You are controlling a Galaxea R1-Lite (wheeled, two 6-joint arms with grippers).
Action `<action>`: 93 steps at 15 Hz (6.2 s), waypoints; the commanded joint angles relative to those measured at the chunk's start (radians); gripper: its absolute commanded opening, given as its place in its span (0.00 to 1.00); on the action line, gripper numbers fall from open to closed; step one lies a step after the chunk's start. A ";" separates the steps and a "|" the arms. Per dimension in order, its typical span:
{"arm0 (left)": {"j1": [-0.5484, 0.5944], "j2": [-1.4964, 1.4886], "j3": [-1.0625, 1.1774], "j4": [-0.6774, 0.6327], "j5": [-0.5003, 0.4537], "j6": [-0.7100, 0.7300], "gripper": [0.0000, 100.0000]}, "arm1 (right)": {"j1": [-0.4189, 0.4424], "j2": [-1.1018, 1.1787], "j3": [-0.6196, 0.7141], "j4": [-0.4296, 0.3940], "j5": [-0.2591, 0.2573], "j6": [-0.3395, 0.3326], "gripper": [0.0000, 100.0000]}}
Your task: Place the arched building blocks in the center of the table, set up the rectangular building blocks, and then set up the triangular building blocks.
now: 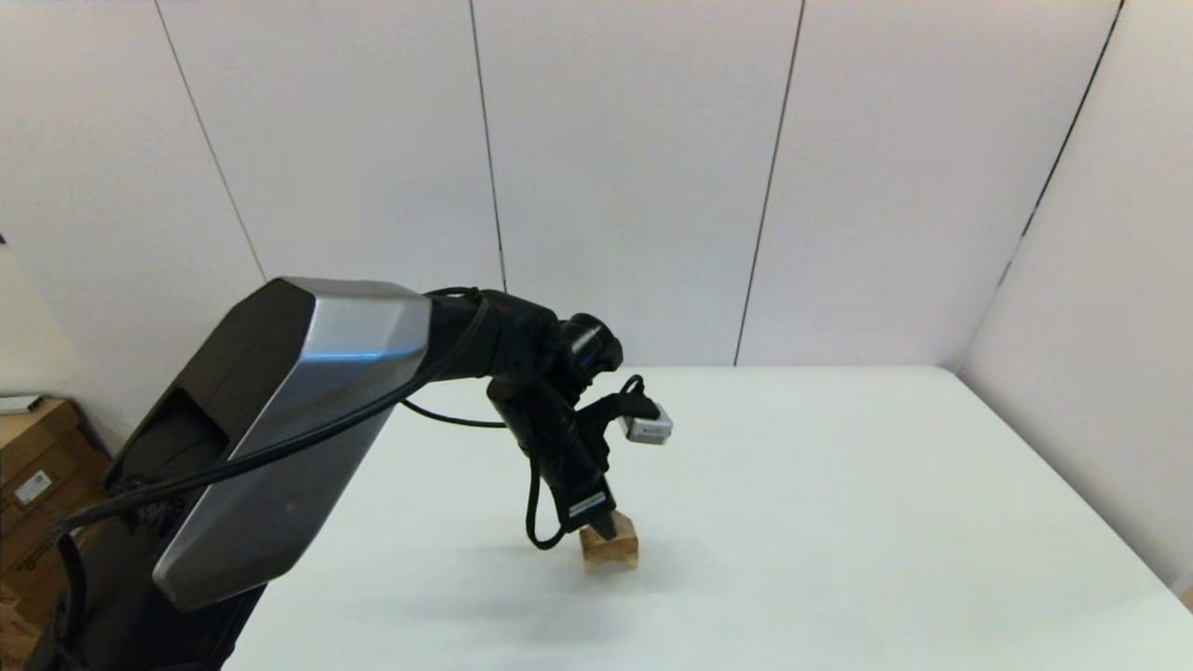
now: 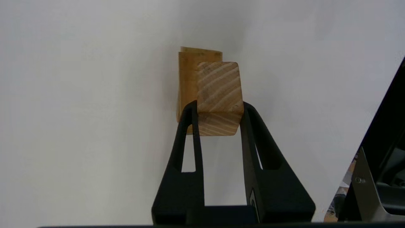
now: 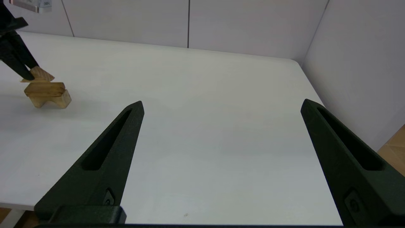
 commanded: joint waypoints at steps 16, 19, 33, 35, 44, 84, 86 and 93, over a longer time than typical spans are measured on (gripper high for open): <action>0.004 0.017 0.012 -0.032 0.009 0.008 0.00 | -0.001 0.000 0.000 0.000 0.001 -0.001 1.00; 0.006 0.020 0.014 -0.030 0.009 0.008 0.00 | -0.001 0.000 0.000 0.000 0.001 -0.001 1.00; 0.007 0.017 0.020 -0.032 0.018 0.010 0.00 | 0.001 0.000 0.000 0.000 0.001 -0.001 1.00; 0.007 0.017 0.020 -0.032 0.020 0.010 0.00 | -0.001 0.000 0.000 0.000 0.001 -0.001 1.00; 0.004 0.020 0.017 -0.033 0.020 0.010 0.00 | -0.001 0.000 0.000 0.000 0.001 -0.002 1.00; 0.655 -2.008 0.813 0.149 0.486 -0.366 1.00 | 0.001 0.000 0.000 0.000 0.001 -0.001 1.00; 0.674 -2.072 0.856 0.179 0.484 -0.360 1.00 | 0.001 0.000 0.000 0.000 0.001 -0.002 1.00; 0.639 -2.195 0.956 0.198 0.492 -0.345 1.00 | -0.001 0.000 0.000 0.000 0.001 -0.001 1.00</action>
